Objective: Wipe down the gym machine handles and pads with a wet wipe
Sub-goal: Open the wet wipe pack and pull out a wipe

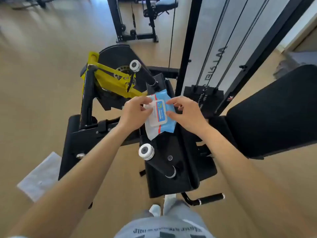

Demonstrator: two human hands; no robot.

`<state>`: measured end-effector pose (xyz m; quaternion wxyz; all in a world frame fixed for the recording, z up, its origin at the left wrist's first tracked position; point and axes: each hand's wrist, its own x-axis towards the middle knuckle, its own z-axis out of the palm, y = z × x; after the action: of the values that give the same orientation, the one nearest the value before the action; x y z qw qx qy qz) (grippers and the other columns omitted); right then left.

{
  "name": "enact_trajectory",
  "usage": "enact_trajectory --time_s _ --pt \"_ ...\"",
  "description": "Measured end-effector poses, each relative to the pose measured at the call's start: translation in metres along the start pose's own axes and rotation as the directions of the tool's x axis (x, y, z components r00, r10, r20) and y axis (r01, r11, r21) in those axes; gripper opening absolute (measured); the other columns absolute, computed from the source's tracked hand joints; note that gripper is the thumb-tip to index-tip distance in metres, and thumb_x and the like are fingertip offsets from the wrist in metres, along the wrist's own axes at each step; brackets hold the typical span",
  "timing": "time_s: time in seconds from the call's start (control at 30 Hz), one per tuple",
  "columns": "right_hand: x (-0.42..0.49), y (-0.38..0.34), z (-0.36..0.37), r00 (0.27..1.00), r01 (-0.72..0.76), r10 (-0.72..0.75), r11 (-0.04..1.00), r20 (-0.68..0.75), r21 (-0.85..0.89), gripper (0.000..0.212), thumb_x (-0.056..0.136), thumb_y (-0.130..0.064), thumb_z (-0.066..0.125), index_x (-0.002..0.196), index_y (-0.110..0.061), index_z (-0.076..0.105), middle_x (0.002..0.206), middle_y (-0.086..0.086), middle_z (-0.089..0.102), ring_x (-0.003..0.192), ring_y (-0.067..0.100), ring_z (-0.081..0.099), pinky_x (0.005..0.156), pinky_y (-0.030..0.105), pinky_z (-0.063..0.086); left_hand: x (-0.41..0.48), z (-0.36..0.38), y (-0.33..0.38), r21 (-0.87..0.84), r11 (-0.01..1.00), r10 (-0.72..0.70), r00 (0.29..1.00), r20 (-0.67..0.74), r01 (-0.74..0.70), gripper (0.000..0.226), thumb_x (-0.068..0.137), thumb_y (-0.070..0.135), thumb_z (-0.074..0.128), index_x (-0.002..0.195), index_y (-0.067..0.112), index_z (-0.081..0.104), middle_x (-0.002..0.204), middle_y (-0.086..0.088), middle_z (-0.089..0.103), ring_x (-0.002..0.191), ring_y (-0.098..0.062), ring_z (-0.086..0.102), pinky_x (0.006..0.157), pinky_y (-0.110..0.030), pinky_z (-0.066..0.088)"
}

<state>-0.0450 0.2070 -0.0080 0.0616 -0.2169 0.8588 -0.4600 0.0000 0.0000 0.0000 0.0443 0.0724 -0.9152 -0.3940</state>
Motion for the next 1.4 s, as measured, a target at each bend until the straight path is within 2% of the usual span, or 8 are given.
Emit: enact_trajectory --time_s 0.07,0.23,0.6,0.77,0.97,1.1,1.27,1.4 --pt "0.007 0.005 0.003 0.998 0.053 -0.051 0.997 0.023 -0.054 0.033 0.086 -0.021 0.081 0.117 -0.017 0.071 0.119 -0.003 0.061 0.107 0.008 0.049 0.083 0.007 0.038 0.002 -0.002 0.002 0.029 0.998 -0.05 0.998 -0.023 0.051 0.024 0.096 0.023 0.069 0.119 0.016 0.071 0.105 0.005 0.069 0.083 -0.005 0.066 0.064 -0.007 0.049" --pt "0.01 0.016 0.014 0.991 0.131 -0.129 0.985 0.026 -0.109 0.037 0.082 -0.023 0.084 0.116 -0.015 0.072 0.116 -0.001 0.057 0.106 0.007 0.038 0.087 0.004 0.032 -0.006 -0.009 0.01 0.106 0.98 -0.175 0.984 0.043 0.17 0.029 0.098 0.028 0.067 0.125 0.018 0.066 0.098 0.004 0.073 0.096 -0.016 0.07 0.082 -0.041 0.061" --pt "0.005 0.006 0.014 0.996 0.091 -0.085 0.972 0.036 -0.218 0.048 0.08 -0.037 0.083 0.122 -0.017 0.07 0.118 -0.002 0.06 0.107 0.008 0.044 0.09 0.027 0.045 0.007 -0.025 0.018 -0.276 0.867 -0.358 0.904 0.234 0.415 0.019 0.1 0.022 0.064 0.119 0.02 0.061 0.103 -0.011 0.07 0.09 -0.018 0.074 0.08 -0.036 0.064" --pt "-0.003 -0.015 0.008 0.999 -0.011 0.018 0.985 0.04 -0.173 0.064 0.079 -0.057 0.077 0.129 -0.02 0.064 0.12 -0.01 0.062 0.108 0.009 0.052 0.091 0.026 0.046 0.009 -0.033 0.018 -0.349 0.87 -0.241 0.917 0.318 0.349 0.018 0.105 0.018 0.056 0.121 0.021 0.062 0.109 -0.005 0.071 0.102 -0.02 0.071 0.088 -0.035 0.062" --pt "-0.004 -0.032 0.017 0.989 -0.132 0.12 0.978 -0.081 -0.16 0.068 0.075 -0.066 0.072 0.128 -0.025 0.057 0.116 -0.012 0.066 0.105 0.008 0.06 0.092 0.029 0.049 0.008 -0.042 0.004 -0.35 0.933 0.058 0.924 0.379 0.085 0.036 0.108 0.006 0.045 0.138 0.023 0.055 0.119 0.012 0.069 0.114 0.003 0.062 0.093 -0.017 0.052" --pt "-0.006 -0.033 0.015 0.987 -0.16 0.155 0.98 -0.046 -0.119 0.075 0.076 -0.071 0.068 0.137 -0.03 0.051 0.118 -0.015 0.067 0.109 0.007 0.062 0.095 0.033 0.051 0.014 -0.04 0.003 -0.425 0.902 0.251 0.893 0.374 -0.076 0.043 0.106 -0.004 0.043 0.142 0.017 0.051 0.129 0.005 0.069 0.125 -0.011 0.06 0.1 -0.026 0.05" --pt "-0.006 -0.026 0.006 0.964 -0.203 0.219 0.972 -0.148 0.114 0.053 0.094 -0.024 0.072 0.142 -0.022 0.049 0.116 -0.011 0.068 0.1 -0.002 0.065 0.082 0.017 0.057 0.029 -0.028 -0.005 -0.256 0.95 0.257 0.913 0.317 -0.178 0.037 0.102 0.005 0.059 0.134 0.022 0.059 0.125 0.008 0.066 0.116 -0.013 0.06 0.093 -0.034 0.057" --pt "-0.012 -0.013 0.006 0.945 -0.156 0.146 0.988 -0.291 -0.01 0.061 0.089 -0.013 0.076 0.143 -0.023 0.049 0.13 -0.009 0.052 0.103 0.003 0.061 0.081 0.012 0.053 0.032 -0.021 -0.011 0.007 0.955 0.276 0.898 0.343 -0.296 0.035 0.093 0.017 0.073 0.127 0.024 0.068 0.124 0.007 0.061 0.11 -0.012 0.053 0.091 -0.033 0.055"
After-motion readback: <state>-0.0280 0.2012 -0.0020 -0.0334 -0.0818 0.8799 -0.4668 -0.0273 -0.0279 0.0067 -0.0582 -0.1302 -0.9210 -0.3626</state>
